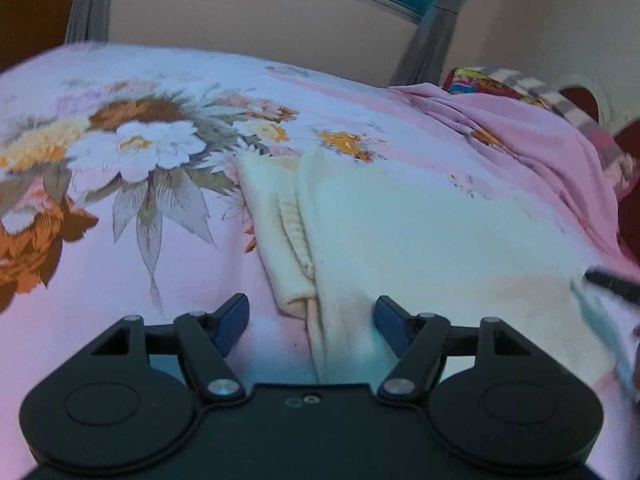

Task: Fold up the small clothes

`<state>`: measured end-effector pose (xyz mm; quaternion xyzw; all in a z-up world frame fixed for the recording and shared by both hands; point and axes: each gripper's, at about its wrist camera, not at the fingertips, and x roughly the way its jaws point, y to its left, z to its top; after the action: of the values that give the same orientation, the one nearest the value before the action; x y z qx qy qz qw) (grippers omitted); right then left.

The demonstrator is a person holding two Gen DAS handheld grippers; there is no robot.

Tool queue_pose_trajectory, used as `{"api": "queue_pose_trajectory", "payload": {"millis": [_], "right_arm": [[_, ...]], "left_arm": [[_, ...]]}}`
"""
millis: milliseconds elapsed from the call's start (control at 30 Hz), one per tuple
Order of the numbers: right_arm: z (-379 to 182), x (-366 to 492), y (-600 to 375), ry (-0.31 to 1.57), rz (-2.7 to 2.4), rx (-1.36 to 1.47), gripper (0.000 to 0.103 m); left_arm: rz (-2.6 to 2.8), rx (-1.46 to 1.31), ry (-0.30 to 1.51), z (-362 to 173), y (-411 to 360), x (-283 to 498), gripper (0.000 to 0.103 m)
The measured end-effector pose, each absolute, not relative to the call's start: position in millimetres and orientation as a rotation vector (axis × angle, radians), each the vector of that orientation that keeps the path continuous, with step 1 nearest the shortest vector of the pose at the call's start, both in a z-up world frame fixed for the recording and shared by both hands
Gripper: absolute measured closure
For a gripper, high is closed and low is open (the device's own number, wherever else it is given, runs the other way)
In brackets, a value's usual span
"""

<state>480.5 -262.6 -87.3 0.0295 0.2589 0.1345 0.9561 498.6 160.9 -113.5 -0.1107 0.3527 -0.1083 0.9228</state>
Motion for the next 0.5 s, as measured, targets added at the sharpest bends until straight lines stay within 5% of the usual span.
{"api": "queue_pose_trajectory", "payload": {"millis": [67,500], "right_arm": [[-105.4,496.6,-251.9,0.646,0.19,0.017,0.041],[-102.4,481.2,-259.3,0.575,0.175,0.078,0.04]], "left_arm": [[-0.226,-0.282,0.746,-116.4,164.9,506.1,0.033],[-0.255,-0.223,0.747,-117.6,159.0,513.0,0.034]]}}
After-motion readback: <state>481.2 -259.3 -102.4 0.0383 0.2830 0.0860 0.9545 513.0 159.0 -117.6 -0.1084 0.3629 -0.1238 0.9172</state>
